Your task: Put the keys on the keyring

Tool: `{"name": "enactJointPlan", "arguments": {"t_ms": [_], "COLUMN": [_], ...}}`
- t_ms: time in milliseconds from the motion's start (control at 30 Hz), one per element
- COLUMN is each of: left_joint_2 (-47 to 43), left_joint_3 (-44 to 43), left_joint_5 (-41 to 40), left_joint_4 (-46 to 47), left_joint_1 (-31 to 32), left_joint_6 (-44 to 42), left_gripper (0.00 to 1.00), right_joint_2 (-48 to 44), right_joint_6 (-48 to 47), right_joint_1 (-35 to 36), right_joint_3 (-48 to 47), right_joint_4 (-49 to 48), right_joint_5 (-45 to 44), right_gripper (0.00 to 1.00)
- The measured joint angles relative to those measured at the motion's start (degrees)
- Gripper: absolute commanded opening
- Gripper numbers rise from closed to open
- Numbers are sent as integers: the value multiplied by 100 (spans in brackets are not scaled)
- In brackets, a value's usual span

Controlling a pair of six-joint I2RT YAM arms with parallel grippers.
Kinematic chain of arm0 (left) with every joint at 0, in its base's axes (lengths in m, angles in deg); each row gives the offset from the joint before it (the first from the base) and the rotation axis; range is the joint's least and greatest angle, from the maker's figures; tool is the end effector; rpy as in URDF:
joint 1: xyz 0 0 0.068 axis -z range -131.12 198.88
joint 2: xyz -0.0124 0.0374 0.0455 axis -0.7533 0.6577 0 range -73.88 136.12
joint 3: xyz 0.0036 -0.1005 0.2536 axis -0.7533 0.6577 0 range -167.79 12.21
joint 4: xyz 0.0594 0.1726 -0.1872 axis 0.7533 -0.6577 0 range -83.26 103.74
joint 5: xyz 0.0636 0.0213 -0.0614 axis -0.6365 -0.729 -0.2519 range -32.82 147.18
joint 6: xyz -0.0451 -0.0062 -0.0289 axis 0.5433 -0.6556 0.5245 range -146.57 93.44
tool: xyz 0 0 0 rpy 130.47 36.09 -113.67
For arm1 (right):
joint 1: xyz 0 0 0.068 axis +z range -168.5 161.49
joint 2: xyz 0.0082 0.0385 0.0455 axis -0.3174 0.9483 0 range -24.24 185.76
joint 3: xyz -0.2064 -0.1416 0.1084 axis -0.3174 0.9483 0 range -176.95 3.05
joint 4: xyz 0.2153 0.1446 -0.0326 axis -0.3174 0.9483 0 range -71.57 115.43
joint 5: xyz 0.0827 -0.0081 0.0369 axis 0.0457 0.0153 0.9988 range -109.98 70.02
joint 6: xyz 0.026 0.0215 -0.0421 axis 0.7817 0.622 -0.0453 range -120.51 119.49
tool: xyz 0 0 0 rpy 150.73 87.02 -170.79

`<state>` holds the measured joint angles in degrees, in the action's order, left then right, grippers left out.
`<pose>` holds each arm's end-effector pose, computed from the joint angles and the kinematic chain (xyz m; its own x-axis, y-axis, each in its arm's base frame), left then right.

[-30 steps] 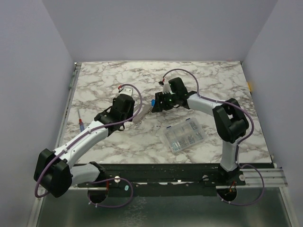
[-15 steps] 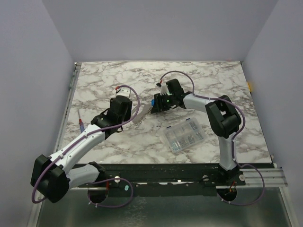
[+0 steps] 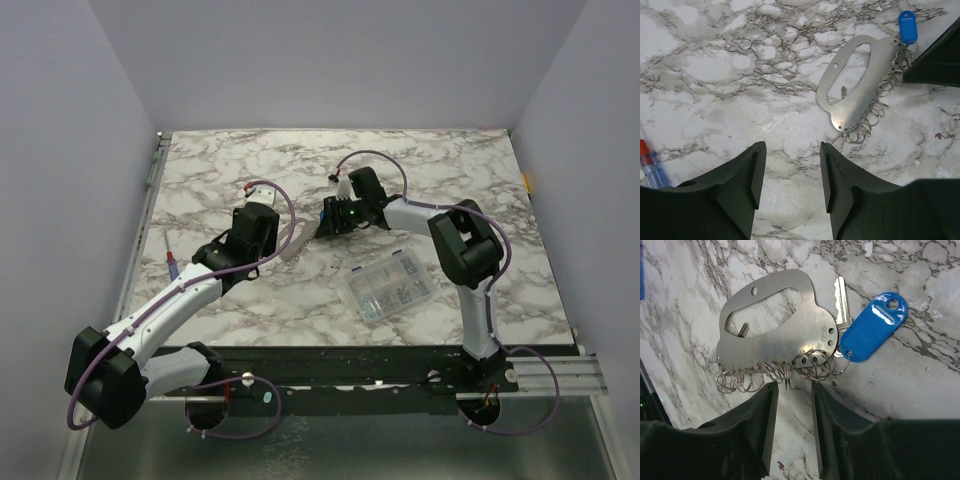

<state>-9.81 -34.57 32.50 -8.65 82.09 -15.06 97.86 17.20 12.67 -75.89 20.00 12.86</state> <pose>0.2074 -0.1181 0.2675 -0.5691 0.1560 -0.8073 0.1177 0.9872 0.1077 0.3783 0.2514 0.1401 -0.8062 -0.1891 -0.5606 -0.5451 0.6056 0.5798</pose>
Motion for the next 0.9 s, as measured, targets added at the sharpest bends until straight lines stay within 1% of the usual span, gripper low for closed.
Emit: {"name": "enactJointPlan", "arguments": {"t_ms": [67,300,367,533,900], "left_joint_2": [0,0,0,0,0], "left_joint_3": [0,0,0,0,2], "left_joint_5": [2,0,2,0,2], "left_joint_4": [2,2,2,2,2], "left_joint_1": [0,-4,-11,-11,-11], "left_joint_6": [0,0,-2,-2,-4], "left_gripper": [53,53,53,53,53], "right_joint_2": [39,109,118,138,210], "right_joint_6": [24,46,46,42,26], "right_joint_1": [0,42,68,114,131], "right_joint_3": [-52,-149,-170,-190,-225], "right_joint_4": [-11,-24,-26,-24,-22], "right_joint_5": [4,9,7,7,2], "right_gripper": [38,37,35,34,22]}}
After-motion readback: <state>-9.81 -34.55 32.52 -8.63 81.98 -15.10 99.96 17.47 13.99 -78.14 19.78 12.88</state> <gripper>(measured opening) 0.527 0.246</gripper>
